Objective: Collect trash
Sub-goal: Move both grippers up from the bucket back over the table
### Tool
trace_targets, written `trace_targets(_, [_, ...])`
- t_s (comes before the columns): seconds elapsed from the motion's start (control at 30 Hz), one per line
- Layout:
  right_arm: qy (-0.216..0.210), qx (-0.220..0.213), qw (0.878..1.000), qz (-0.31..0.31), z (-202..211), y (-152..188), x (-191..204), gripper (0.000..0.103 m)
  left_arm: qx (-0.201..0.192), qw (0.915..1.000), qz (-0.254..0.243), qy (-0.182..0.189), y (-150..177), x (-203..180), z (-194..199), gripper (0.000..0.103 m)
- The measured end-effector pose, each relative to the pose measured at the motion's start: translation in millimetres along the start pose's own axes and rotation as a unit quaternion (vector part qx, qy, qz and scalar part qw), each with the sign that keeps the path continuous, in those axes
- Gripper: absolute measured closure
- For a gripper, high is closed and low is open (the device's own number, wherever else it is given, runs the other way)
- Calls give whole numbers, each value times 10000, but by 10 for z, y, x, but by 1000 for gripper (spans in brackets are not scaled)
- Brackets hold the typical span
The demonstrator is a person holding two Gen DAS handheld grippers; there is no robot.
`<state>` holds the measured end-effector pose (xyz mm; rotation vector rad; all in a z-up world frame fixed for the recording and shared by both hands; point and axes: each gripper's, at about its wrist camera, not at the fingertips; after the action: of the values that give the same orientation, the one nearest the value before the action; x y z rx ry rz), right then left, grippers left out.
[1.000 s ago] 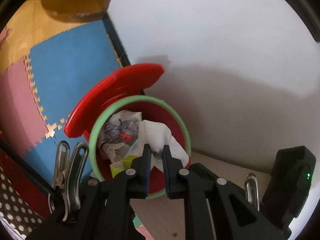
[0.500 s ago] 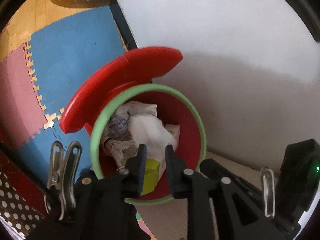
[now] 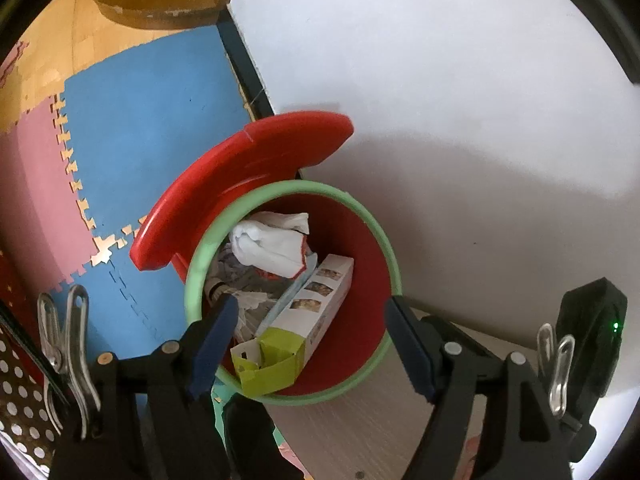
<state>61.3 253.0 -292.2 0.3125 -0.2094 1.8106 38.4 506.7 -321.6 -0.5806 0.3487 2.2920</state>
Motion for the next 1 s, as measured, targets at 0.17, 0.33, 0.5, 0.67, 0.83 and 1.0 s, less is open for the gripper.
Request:
trace_targets(0.17, [241, -257, 9986, 394, 225, 58, 131, 36, -266, 9995, 42, -143, 77, -112, 246, 24])
trace_targets(0.33, [309, -848, 9920, 881, 606, 191, 361, 35, -486, 9987, 15, -164, 179, -284, 546, 24])
trace_targets(0.5, [74, -1328, 9861, 1000, 1033, 342, 403, 35, -752, 9963, -305, -276, 327, -554, 999, 24])
trace_targets(0.67, [-213, -1643, 9821, 894, 1448, 562, 363, 34, -946, 9931, -569, -394, 509, -846, 1301, 24])
trace_targets(0.83, [-428, -1739, 9813, 704, 1752, 756, 307, 34, -1040, 9917, -644, -402, 695, -1077, 1554, 24])
trace_targets(1.0, [-597, -1964, 9765, 652, 2145, 1003, 248, 34, -1150, 9877, -927, -507, 845, -1387, 1804, 24])
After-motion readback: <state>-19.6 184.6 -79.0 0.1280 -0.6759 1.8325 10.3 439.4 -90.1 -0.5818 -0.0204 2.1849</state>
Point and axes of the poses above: each gripper's, at about its wrist camera, not at the fingertips, and z roughly against the way its jaws point, x to its left, y to its underside, and after that the axes turned 12 degrees about -z, right-handed
